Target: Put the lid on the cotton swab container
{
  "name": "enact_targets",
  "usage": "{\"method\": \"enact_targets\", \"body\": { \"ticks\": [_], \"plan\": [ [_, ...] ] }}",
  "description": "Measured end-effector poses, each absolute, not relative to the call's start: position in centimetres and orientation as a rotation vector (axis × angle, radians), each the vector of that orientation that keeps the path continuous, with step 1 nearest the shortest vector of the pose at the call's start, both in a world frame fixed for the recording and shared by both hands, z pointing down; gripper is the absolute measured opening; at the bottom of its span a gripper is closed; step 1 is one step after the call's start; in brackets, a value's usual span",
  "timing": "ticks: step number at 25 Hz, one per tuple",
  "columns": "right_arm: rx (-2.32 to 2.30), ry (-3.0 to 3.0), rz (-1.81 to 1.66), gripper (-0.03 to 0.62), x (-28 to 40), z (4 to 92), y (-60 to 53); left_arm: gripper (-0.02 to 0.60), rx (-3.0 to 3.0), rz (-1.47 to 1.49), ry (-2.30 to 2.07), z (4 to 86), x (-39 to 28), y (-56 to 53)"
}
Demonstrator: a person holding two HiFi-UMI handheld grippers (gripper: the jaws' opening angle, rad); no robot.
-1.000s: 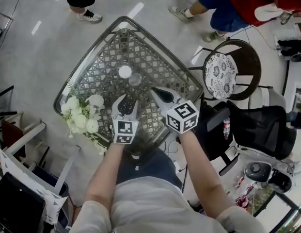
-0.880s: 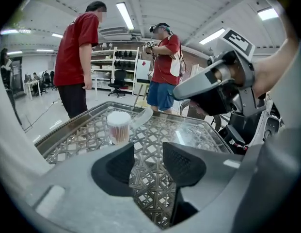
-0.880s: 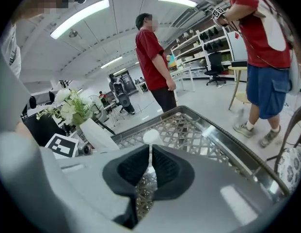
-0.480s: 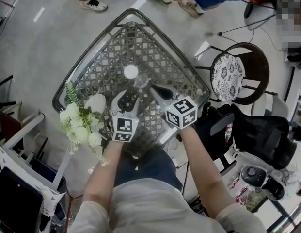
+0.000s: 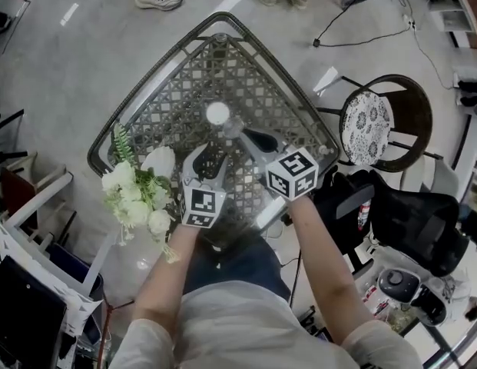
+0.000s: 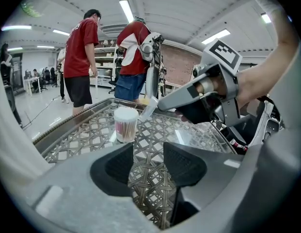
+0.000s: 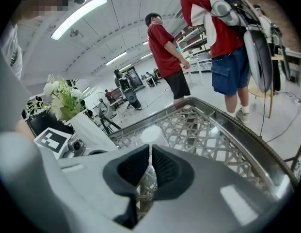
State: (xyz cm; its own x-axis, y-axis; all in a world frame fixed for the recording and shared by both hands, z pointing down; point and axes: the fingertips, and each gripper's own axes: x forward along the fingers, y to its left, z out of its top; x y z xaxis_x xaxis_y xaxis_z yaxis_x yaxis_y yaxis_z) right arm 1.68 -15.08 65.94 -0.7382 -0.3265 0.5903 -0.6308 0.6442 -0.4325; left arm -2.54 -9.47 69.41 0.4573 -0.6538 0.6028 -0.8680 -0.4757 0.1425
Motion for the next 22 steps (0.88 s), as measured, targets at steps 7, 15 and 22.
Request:
{"method": "enact_targets", "body": {
  "ticks": [7,15,22],
  "plan": [
    [0.755,-2.456,0.891,0.018,-0.6,64.9,-16.6,0.184,2.285,0.693,-1.246,69.4,-1.8,-8.6],
    [0.752,-2.482,0.901,0.019,-3.0,64.9,-18.9,0.184,2.267,0.68,-1.238,69.1,-1.7,-8.2],
    [0.76,-2.43,0.851,0.018,-4.0,66.4,-20.0,0.186,2.258,0.691,-1.235,69.6,-2.1,-7.9]
  ]
}}
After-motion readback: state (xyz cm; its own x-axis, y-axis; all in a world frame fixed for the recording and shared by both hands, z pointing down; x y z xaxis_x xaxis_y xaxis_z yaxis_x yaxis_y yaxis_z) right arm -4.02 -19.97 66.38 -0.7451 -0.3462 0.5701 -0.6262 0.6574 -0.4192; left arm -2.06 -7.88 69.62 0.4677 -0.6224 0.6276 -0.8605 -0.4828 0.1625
